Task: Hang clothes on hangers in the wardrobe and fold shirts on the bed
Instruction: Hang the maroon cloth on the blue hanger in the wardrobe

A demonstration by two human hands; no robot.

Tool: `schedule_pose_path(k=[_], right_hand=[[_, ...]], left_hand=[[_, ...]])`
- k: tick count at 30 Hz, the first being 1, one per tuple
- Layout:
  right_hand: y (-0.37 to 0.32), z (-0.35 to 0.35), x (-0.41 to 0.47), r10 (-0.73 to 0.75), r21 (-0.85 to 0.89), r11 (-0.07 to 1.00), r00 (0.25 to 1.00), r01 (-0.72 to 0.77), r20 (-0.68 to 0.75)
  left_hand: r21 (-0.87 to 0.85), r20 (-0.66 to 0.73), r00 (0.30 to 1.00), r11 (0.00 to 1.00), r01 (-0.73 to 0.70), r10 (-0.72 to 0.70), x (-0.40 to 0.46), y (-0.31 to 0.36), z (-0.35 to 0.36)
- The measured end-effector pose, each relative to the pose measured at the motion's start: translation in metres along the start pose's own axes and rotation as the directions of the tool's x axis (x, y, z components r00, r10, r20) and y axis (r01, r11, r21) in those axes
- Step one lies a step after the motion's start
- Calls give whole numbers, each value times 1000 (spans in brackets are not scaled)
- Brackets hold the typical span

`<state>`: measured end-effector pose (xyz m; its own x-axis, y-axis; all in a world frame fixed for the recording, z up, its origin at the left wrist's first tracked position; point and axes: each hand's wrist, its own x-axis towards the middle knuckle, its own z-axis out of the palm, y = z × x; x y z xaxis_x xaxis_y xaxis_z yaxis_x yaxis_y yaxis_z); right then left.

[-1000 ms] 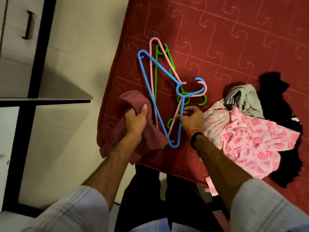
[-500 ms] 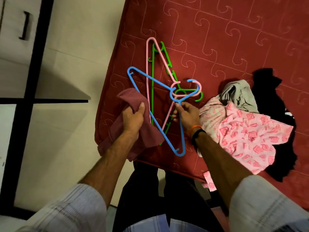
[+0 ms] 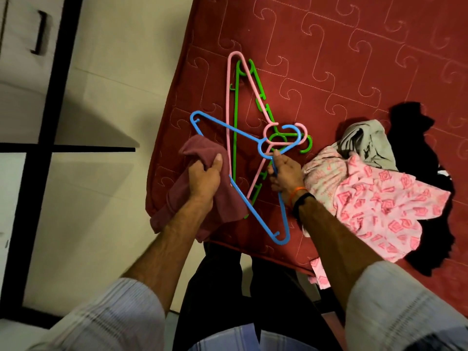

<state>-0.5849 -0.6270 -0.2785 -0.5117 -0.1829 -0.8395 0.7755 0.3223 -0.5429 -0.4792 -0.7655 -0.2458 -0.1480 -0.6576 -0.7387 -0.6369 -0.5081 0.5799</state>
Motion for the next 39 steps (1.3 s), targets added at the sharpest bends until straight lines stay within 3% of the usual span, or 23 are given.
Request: schedule_pose_path(k=[4,9,15,23,31,39], right_hand=[[-9,-3,4,37,-15,999,995,-36,97],[-15,3,5,-73,-113,990,989,88,131],[-24,14,-10,-141,-111,982,982,155,128],[-54,40,-74,-280,-192,924,926,332,254],[-65,110,-173,-432,-350,687,745,637,508],[-45,201,-296,-457,-240,501,490,831,742]], left_hand=[[-6,-2,1000,1000,10,-10,1,-1,-1],[-10,-24,1000,1000,12,-13,2,0,2],[-37,-46,999,999,2,-4,-4,7,-4],[-151,-238,967,980,-132,93,-57,27,-60],[-518,-384,923,824,-229,15,-137,24,-161],[-627,-571,821,660,-413,-28,-215,9,-283]])
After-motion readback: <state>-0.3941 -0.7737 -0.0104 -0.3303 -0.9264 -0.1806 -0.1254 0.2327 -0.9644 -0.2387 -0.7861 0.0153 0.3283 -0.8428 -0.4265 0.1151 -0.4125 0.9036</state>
